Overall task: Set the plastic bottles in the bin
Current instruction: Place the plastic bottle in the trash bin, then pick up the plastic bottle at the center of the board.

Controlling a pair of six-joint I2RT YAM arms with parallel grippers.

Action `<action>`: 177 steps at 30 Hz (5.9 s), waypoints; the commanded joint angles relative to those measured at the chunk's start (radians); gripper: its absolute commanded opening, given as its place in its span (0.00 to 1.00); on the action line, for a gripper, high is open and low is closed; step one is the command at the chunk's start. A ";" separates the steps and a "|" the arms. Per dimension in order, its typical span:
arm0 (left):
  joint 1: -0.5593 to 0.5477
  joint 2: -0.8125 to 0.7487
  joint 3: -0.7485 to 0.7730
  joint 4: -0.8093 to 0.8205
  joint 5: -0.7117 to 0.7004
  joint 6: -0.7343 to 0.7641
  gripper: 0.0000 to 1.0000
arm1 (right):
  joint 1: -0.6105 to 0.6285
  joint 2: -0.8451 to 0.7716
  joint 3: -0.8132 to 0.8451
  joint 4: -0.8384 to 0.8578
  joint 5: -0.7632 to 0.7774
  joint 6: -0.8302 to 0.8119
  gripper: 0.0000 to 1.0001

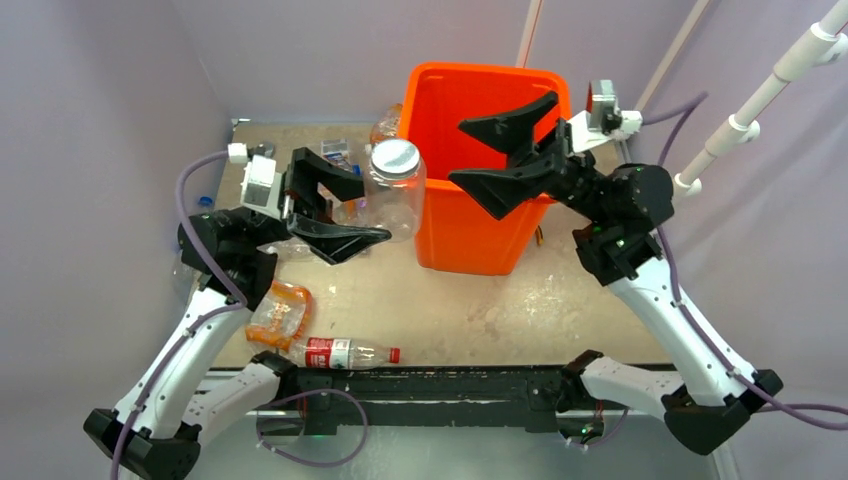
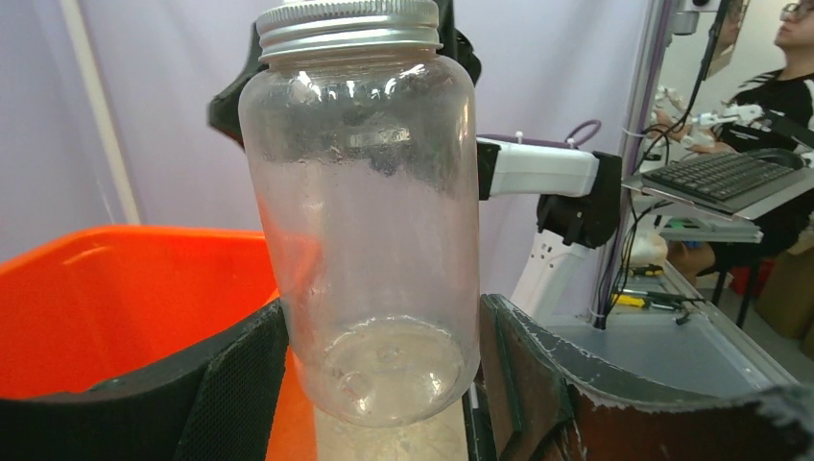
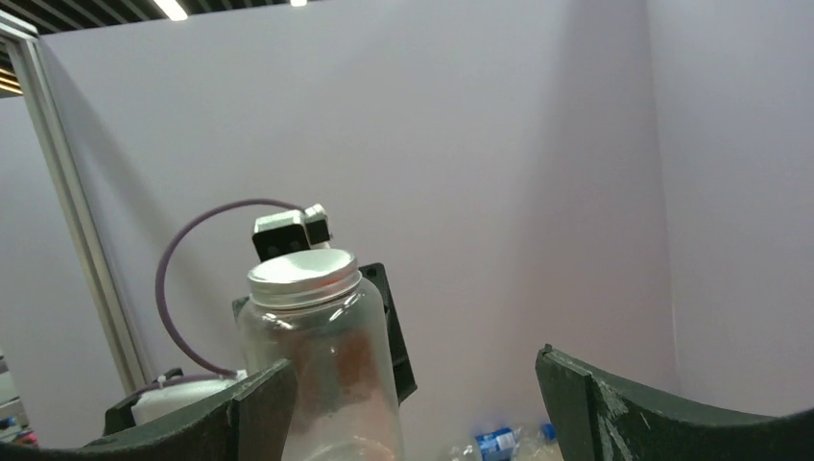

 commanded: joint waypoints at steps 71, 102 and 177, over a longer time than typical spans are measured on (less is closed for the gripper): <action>-0.184 0.040 0.045 -0.266 -0.115 0.330 0.03 | 0.192 0.052 0.229 -0.470 0.135 -0.198 0.30; -0.183 -0.190 0.024 -0.647 -1.370 0.325 0.99 | 0.180 0.147 0.244 -0.356 1.250 -0.544 0.00; 0.133 0.525 -0.191 -1.111 -1.493 -0.831 0.82 | -0.070 -0.468 -0.434 -0.161 -0.128 -0.154 0.83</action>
